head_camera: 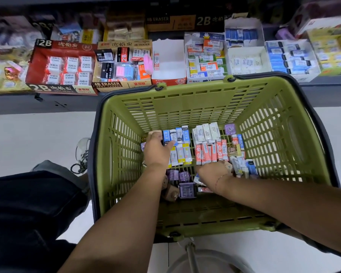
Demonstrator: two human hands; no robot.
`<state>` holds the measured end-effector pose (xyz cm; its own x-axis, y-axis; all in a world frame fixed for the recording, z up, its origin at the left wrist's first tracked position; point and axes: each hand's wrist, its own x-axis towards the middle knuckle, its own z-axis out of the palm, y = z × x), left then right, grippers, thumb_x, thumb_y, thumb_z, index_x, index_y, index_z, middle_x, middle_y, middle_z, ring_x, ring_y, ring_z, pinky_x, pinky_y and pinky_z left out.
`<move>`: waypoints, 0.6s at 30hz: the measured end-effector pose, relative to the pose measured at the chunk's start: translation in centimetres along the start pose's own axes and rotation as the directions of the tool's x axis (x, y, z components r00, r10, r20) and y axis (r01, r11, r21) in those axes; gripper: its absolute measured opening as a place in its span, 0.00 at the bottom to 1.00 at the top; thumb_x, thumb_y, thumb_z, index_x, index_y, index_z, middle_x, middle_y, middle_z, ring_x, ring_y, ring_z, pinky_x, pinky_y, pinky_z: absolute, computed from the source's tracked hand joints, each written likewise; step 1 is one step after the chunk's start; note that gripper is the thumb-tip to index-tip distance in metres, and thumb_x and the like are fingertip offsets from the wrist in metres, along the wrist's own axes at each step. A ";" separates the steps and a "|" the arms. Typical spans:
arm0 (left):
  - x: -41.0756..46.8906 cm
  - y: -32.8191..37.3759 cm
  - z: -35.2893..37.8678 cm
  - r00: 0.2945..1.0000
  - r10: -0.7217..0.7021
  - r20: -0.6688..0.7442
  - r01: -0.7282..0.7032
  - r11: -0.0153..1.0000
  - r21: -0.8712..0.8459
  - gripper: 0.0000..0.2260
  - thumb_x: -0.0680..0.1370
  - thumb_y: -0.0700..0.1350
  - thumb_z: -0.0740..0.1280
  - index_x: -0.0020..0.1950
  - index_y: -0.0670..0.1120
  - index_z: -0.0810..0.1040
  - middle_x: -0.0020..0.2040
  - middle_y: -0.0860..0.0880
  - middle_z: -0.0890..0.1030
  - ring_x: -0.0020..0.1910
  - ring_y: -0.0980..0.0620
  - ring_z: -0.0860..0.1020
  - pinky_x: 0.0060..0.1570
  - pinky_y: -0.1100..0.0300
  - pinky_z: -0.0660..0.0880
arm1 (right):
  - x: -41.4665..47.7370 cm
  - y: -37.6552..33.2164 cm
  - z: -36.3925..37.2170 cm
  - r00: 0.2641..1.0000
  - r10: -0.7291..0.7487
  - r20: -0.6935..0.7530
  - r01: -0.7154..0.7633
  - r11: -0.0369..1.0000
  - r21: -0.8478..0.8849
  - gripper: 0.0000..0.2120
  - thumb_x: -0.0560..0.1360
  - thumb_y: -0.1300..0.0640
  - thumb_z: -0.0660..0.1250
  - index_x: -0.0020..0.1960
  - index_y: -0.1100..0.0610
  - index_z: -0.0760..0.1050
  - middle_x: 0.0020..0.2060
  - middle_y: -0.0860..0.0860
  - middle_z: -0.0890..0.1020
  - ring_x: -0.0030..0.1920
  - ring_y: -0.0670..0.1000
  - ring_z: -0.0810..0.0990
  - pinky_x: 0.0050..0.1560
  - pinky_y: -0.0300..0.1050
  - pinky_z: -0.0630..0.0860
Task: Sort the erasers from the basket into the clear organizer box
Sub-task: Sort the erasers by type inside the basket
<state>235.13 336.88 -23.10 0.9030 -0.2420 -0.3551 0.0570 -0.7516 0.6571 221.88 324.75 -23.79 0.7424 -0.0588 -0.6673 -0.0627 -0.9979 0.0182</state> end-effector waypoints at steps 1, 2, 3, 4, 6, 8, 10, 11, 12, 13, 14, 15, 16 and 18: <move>0.2 0.2 0.1 1.000 0.002 0.008 -0.002 1.000 0.002 0.24 0.74 0.49 0.73 0.65 0.40 0.73 0.61 0.44 0.77 0.57 0.45 0.77 0.56 0.50 0.76 | -0.1 0.2 -0.3 1.000 0.003 0.007 -0.003 1.000 0.008 0.16 0.74 0.67 0.63 0.60 0.58 0.71 0.46 0.53 0.81 0.45 0.56 0.80 0.41 0.49 0.73; 0.4 0.3 0.2 1.000 0.000 0.017 -0.001 1.000 0.008 0.24 0.73 0.49 0.74 0.65 0.41 0.73 0.62 0.44 0.77 0.57 0.45 0.78 0.56 0.49 0.76 | -0.4 0.4 -0.7 1.000 0.004 0.006 -0.004 0.999 0.037 0.12 0.75 0.65 0.62 0.57 0.57 0.73 0.47 0.53 0.81 0.44 0.55 0.79 0.39 0.45 0.72; 0.6 0.3 0.3 1.000 -0.003 0.023 0.002 1.000 0.016 0.25 0.73 0.49 0.74 0.65 0.41 0.73 0.62 0.44 0.78 0.57 0.45 0.78 0.55 0.49 0.76 | -0.6 0.6 -1.2 1.000 0.020 0.010 -0.021 0.995 0.099 0.08 0.76 0.62 0.62 0.54 0.56 0.74 0.47 0.53 0.81 0.43 0.55 0.78 0.38 0.44 0.71; 0.8 0.3 0.5 1.000 -0.006 0.023 0.006 1.000 0.024 0.25 0.72 0.48 0.75 0.65 0.41 0.73 0.61 0.44 0.78 0.57 0.45 0.78 0.55 0.49 0.76 | -0.8 0.8 -2.0 0.999 0.041 0.001 -0.041 0.979 0.201 0.03 0.77 0.58 0.62 0.49 0.55 0.74 0.46 0.53 0.81 0.41 0.54 0.77 0.39 0.43 0.71; 1.0 0.3 0.6 1.000 -0.022 0.014 0.022 1.000 0.015 0.24 0.72 0.47 0.75 0.64 0.41 0.73 0.61 0.43 0.78 0.57 0.44 0.78 0.56 0.49 0.76 | -0.8 1.3 -3.4 0.991 0.130 -0.024 -0.096 0.834 0.544 0.07 0.77 0.53 0.64 0.44 0.55 0.75 0.41 0.49 0.80 0.41 0.51 0.76 0.42 0.41 0.73; 1.1 0.3 0.6 0.999 -0.045 -0.001 0.045 0.999 -0.002 0.22 0.73 0.46 0.75 0.63 0.41 0.74 0.59 0.43 0.79 0.54 0.44 0.78 0.55 0.50 0.76 | 0.1 1.7 -5.1 0.975 0.221 -0.032 -0.087 0.511 0.855 0.06 0.75 0.57 0.68 0.43 0.59 0.78 0.37 0.50 0.80 0.38 0.49 0.78 0.44 0.39 0.75; 1.3 0.3 0.6 0.998 -0.062 -0.012 0.062 0.998 -0.009 0.19 0.73 0.45 0.74 0.61 0.41 0.75 0.56 0.43 0.80 0.52 0.44 0.79 0.52 0.52 0.76 | 1.9 2.1 -6.6 0.953 0.304 -0.010 -0.071 0.254 0.964 0.05 0.75 0.62 0.69 0.41 0.61 0.76 0.35 0.55 0.80 0.31 0.49 0.77 0.38 0.39 0.77; 1.4 0.3 0.6 0.998 -0.067 -0.018 0.067 0.998 -0.013 0.18 0.73 0.45 0.74 0.61 0.41 0.76 0.55 0.43 0.80 0.51 0.44 0.79 0.51 0.52 0.77 | 3.0 2.2 -7.2 0.937 0.349 0.017 -0.076 0.157 0.985 0.07 0.75 0.63 0.68 0.39 0.60 0.74 0.35 0.56 0.79 0.28 0.48 0.76 0.36 0.39 0.77; 1.4 0.3 0.6 0.997 -0.070 -0.024 0.070 0.997 -0.020 0.18 0.73 0.44 0.74 0.60 0.41 0.77 0.54 0.43 0.81 0.50 0.44 0.79 0.51 0.52 0.77 | 4.1 2.3 -7.7 0.921 0.386 0.047 -0.080 0.069 0.994 0.08 0.75 0.63 0.68 0.39 0.59 0.73 0.36 0.56 0.79 0.26 0.47 0.77 0.33 0.39 0.77; 1.5 0.4 0.6 0.997 -0.072 -0.029 0.072 0.997 -0.028 0.17 0.73 0.44 0.74 0.59 0.40 0.77 0.53 0.43 0.81 0.50 0.44 0.79 0.50 0.52 0.77 | 5.3 2.2 -8.1 0.908 0.410 0.084 -0.084 -0.017 0.996 0.07 0.76 0.63 0.68 0.40 0.59 0.73 0.39 0.57 0.80 0.26 0.46 0.79 0.32 0.38 0.78; 1.5 0.4 0.6 0.997 -0.074 -0.034 0.072 0.997 -0.035 0.16 0.73 0.43 0.74 0.58 0.40 0.77 0.51 0.43 0.81 0.49 0.44 0.79 0.48 0.53 0.77 | 6.4 2.1 -8.3 0.900 0.421 0.109 -0.096 -0.052 0.994 0.04 0.76 0.62 0.67 0.43 0.60 0.75 0.42 0.58 0.81 0.31 0.46 0.82 0.35 0.39 0.80; 1.6 0.4 0.6 0.996 -0.077 -0.040 0.075 0.996 -0.038 0.16 0.73 0.43 0.74 0.57 0.40 0.78 0.49 0.43 0.81 0.48 0.44 0.80 0.47 0.54 0.76 | 7.3 2.0 -8.4 0.895 0.433 0.109 -0.113 -0.016 0.993 0.04 0.76 0.60 0.67 0.46 0.61 0.77 0.46 0.59 0.83 0.39 0.51 0.85 0.43 0.45 0.81; 1.7 0.4 0.6 0.995 -0.084 -0.046 0.082 0.996 -0.041 0.15 0.73 0.43 0.74 0.57 0.40 0.78 0.49 0.43 0.82 0.47 0.45 0.80 0.46 0.56 0.76 | 8.0 1.8 -8.4 0.888 0.449 0.100 -0.135 0.047 0.990 0.07 0.76 0.58 0.68 0.48 0.62 0.79 0.47 0.60 0.83 0.45 0.56 0.84 0.50 0.52 0.81; 2.0 0.3 0.5 0.993 -0.107 -0.057 0.105 0.993 -0.050 0.14 0.73 0.43 0.75 0.56 0.40 0.79 0.49 0.44 0.82 0.46 0.48 0.79 0.45 0.59 0.74 | 8.7 1.2 -8.6 0.874 0.480 0.075 -0.145 0.111 0.983 0.08 0.75 0.58 0.69 0.44 0.64 0.79 0.41 0.62 0.82 0.42 0.60 0.82 0.51 0.60 0.79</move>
<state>236.73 335.84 -23.99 0.9146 -0.1243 -0.3848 0.1721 -0.7414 0.6486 233.95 322.84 -23.17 0.5690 -0.5281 -0.6304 -0.7706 -0.0748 -0.6329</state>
